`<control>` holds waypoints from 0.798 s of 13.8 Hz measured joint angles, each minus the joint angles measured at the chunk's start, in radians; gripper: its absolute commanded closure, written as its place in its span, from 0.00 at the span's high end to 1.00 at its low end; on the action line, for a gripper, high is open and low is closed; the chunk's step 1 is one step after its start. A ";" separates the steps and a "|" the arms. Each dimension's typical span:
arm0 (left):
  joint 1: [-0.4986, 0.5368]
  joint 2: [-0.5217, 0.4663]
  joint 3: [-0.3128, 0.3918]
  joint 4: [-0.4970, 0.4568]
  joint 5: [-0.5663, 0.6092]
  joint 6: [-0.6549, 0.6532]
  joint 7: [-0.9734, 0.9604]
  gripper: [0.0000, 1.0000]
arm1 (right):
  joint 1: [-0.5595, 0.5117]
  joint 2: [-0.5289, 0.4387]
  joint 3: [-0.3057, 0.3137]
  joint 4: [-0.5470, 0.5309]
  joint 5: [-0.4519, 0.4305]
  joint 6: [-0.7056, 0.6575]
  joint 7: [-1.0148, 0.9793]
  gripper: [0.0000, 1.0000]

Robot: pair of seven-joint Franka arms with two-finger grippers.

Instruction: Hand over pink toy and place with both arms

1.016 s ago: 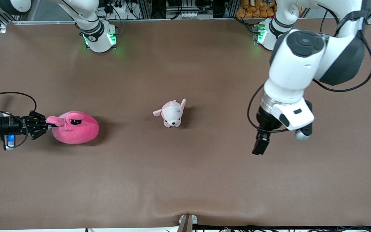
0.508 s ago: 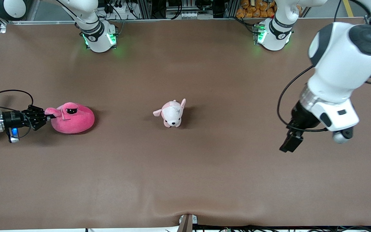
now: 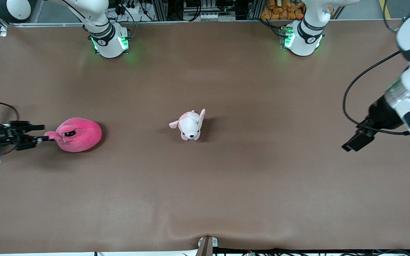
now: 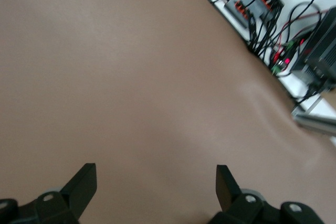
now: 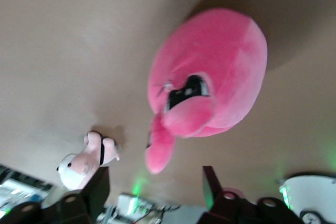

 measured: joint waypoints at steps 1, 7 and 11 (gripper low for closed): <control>0.011 -0.011 0.000 0.000 -0.001 -0.029 0.059 1.00 | 0.031 -0.011 0.001 0.046 -0.031 -0.008 0.000 1.00; 0.030 -0.075 0.019 -0.003 -0.001 -0.196 0.428 1.00 | 0.193 -0.194 0.008 0.143 -0.139 -0.074 0.000 1.00; 0.027 -0.164 0.052 -0.058 -0.001 -0.279 0.625 1.00 | 0.288 -0.343 0.011 0.141 -0.259 -0.178 -0.043 1.00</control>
